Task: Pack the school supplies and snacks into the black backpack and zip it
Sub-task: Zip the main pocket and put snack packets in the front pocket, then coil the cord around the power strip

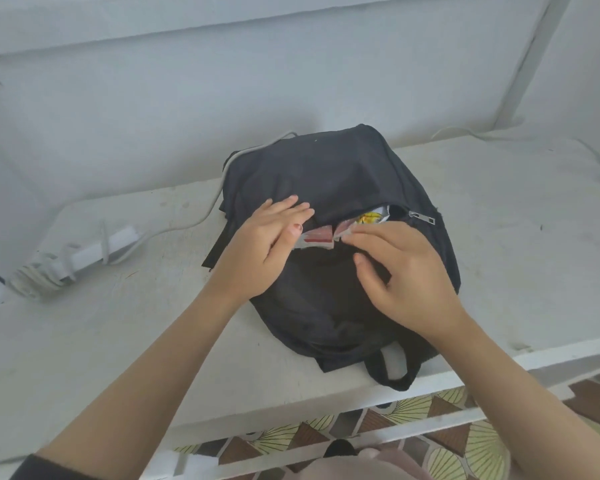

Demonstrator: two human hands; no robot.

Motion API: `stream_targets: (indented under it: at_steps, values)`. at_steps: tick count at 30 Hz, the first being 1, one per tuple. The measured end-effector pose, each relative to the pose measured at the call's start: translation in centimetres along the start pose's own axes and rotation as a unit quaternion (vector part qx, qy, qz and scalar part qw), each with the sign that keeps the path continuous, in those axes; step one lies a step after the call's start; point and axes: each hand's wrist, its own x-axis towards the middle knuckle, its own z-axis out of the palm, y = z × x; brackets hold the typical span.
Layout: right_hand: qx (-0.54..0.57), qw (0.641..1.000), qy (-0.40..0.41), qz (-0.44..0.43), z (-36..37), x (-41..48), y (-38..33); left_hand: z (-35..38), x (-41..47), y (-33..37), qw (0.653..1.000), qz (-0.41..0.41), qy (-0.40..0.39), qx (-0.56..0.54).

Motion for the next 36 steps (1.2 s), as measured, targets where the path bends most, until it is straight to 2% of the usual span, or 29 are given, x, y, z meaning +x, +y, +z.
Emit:
stream_targets:
  at_steps: [3,8,11,15,19,22,24,26,28,32,36]
  values:
    - [-0.033,0.999,0.0,0.01,-0.5,0.4,1.3,0.6,-0.8,0.2,0.998,-0.04,0.038,-0.017]
    - [-0.068,0.993,-0.096,0.029,-0.7,1.1,3.1,1.2,-1.6,0.4,0.994,-0.067,0.081,-0.024]
    - [-0.073,0.99,-0.12,0.017,-0.6,0.9,3.9,1.0,-2.1,0.7,0.996,-0.076,0.053,-0.005]
    - [-0.066,0.988,-0.138,-0.001,-0.6,0.6,4.7,1.1,-2.8,1.3,0.995,-0.053,-0.008,0.079]
    - [-0.065,0.988,-0.137,-0.026,-0.6,1.1,5.2,1.3,-3.6,1.7,0.992,-0.064,0.001,0.11]
    - [-0.042,0.992,-0.109,-0.047,-1.0,2.2,5.4,1.5,-4.2,2.5,0.99,-0.102,0.057,0.082]
    - [-0.018,0.994,-0.091,-0.062,-1.4,3.6,5.5,1.3,-4.5,3.3,0.979,-0.144,0.141,0.015]
    - [-0.008,0.993,-0.079,-0.083,-1.4,5.2,5.3,0.7,-4.8,3.9,0.95,-0.193,0.234,-0.07]
    - [-0.001,0.991,-0.081,-0.109,-1.1,7.0,4.7,-0.7,-5.1,3.8,0.921,-0.233,0.294,-0.108]
    - [0.018,0.976,-0.123,-0.181,0.3,10.9,1.4,-4.0,-6.8,1.3,0.904,-0.296,0.308,-0.033]
    - [0.016,0.949,-0.216,-0.23,3.0,14.5,-4.9,-7.6,-9.0,-2.8,0.883,-0.352,0.307,0.046]
